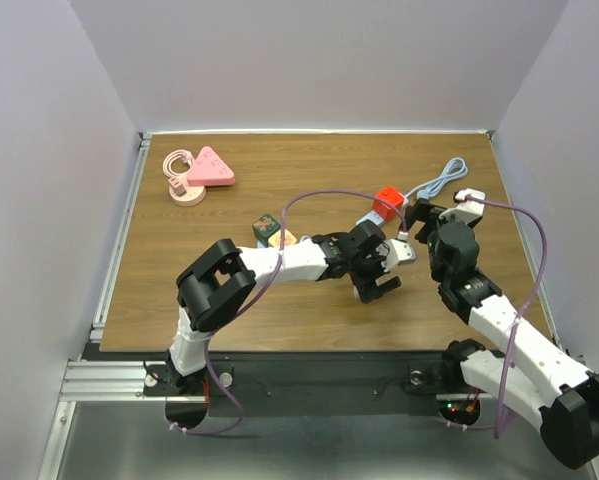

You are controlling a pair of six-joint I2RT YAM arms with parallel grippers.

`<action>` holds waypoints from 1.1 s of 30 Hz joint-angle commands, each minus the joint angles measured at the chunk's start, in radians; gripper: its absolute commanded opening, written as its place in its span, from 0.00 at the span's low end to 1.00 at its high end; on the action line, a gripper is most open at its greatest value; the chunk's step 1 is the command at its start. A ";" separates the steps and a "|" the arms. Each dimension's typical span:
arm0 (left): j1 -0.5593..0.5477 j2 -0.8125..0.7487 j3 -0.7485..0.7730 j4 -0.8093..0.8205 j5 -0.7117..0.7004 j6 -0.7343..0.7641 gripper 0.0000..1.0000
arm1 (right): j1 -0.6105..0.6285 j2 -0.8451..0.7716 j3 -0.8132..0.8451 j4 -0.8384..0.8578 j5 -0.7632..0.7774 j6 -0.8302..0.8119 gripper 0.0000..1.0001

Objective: Insert the plug

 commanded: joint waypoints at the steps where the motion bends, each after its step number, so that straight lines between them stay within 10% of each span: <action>1: -0.004 0.005 0.040 -0.044 -0.006 0.023 0.97 | -0.007 -0.033 -0.001 0.028 -0.022 0.009 1.00; 8: -0.004 0.063 0.081 -0.120 0.013 0.033 0.66 | -0.013 -0.039 -0.004 0.028 -0.023 0.007 1.00; 13: 0.000 0.080 0.100 -0.146 0.049 0.023 0.02 | -0.018 -0.033 0.000 0.028 -0.027 -0.005 1.00; 19: 0.051 -0.027 0.054 -0.048 0.056 -0.058 0.00 | -0.033 -0.027 0.065 0.028 -0.074 -0.043 1.00; 33: 0.364 -0.539 -0.171 0.396 0.221 -0.325 0.00 | -0.044 0.103 0.269 0.174 -0.761 -0.103 1.00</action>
